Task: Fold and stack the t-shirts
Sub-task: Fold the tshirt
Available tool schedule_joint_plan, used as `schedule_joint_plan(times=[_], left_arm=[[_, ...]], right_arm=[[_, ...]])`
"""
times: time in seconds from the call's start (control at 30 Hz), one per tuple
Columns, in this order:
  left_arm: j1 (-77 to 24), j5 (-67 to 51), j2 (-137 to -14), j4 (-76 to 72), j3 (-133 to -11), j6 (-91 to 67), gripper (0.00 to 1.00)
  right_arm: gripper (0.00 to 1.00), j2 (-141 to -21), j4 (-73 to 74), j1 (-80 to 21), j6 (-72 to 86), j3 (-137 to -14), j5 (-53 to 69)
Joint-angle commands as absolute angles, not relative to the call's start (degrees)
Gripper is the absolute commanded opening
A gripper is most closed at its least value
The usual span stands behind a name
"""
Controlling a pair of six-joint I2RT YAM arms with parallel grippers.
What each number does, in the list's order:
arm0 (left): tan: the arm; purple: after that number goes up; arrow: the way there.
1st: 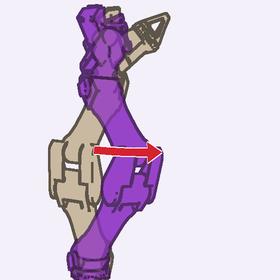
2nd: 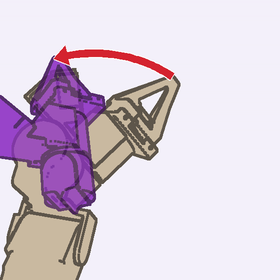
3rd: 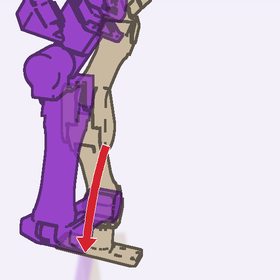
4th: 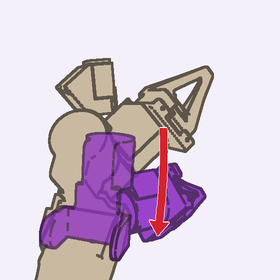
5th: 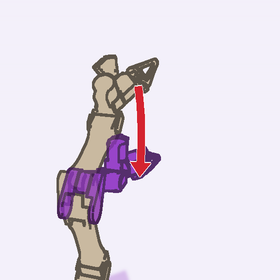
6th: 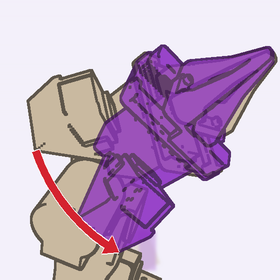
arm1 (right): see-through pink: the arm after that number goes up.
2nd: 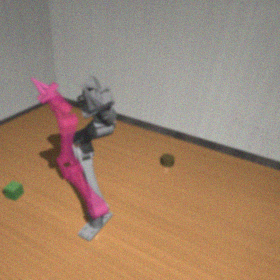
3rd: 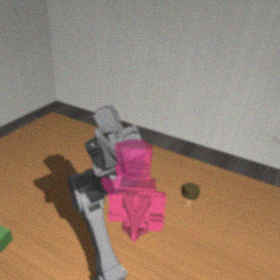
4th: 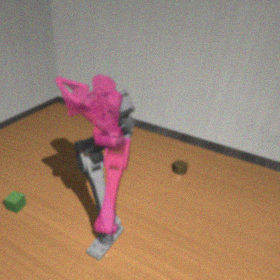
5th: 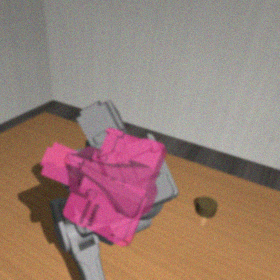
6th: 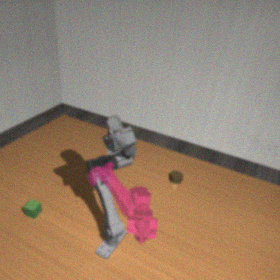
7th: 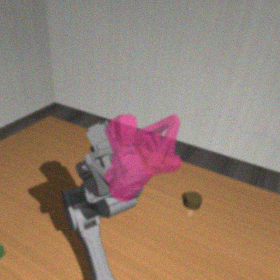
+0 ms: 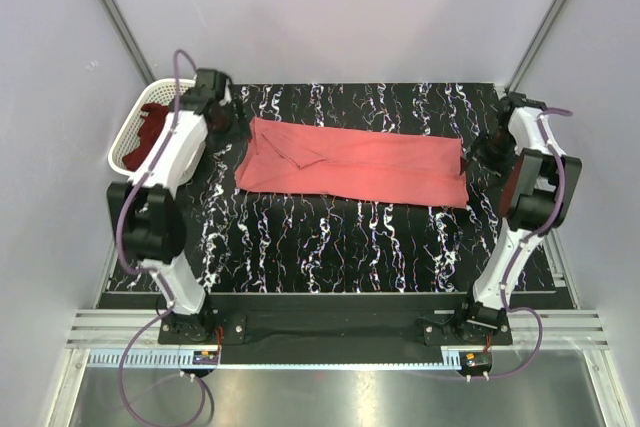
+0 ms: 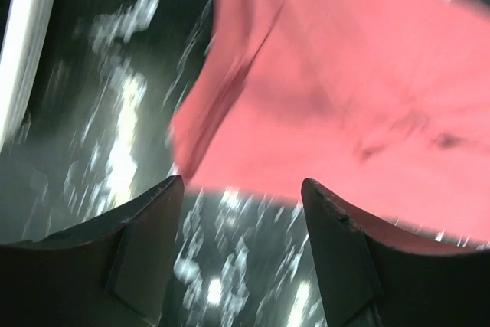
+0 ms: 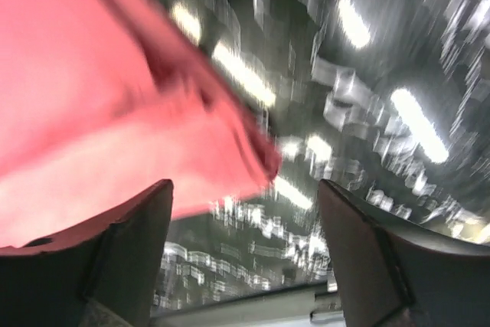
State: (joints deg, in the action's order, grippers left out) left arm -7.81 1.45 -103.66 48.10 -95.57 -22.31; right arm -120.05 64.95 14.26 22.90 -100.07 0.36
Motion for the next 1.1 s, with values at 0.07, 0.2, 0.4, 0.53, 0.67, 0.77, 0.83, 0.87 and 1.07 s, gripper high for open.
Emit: schedule_joint_plan(times=[0.07, 0.2, 0.4, 0.53, 0.67, 0.77, 0.83, 0.87, 1.07], left_arm=[[-4.57, -9.22, -91.52, 41.67, -74.83, -25.55, 0.7], [-3.25, -12.3, -90.96, 37.01, -68.21, -27.07, 0.68], [2.35, -18.0, -98.42, 35.68, -70.66, -26.98, 0.7], [4.39, -20.91, -100.98, 32.79, -69.7, -29.0, 0.71], [4.39, -22.85, -102.92, 31.21, -69.26, -31.28, 0.71], [4.39, -22.85, -103.44, 30.67, -68.29, -32.43, 0.72], [4.4, -23.29, -103.8, 30.15, -67.68, -32.69, 0.73], [4.39, -23.29, -104.06, 29.89, -67.5, -33.22, 0.73], [4.04, -23.82, -105.73, 28.48, -66.1, -34.89, 0.73]], right_arm=[[0.85, -108.56, 59.08, 13.97, 23.82, -85.01, 12.2], [0.87, -106.88, 55.29, 14.06, 24.87, -77.18, 16.78], [0.87, -103.71, 50.28, 16.25, 25.84, -69.79, 16.44], [0.88, -104.15, 47.56, 17.66, 26.89, -69.17, 17.23], [0.88, -105.47, 46.23, 18.63, 29.35, -68.73, 18.46], [0.87, -105.9, 44.74, 19.33, 30.06, -68.2, 19.16], [0.86, -106.87, 44.91, 19.34, 30.15, -68.9, 19.6], [0.85, -107.48, 44.83, 19.42, 30.23, -68.99, 19.69], [0.77, -108.98, 43.51, 19.42, 30.94, -68.55, 20.04]])
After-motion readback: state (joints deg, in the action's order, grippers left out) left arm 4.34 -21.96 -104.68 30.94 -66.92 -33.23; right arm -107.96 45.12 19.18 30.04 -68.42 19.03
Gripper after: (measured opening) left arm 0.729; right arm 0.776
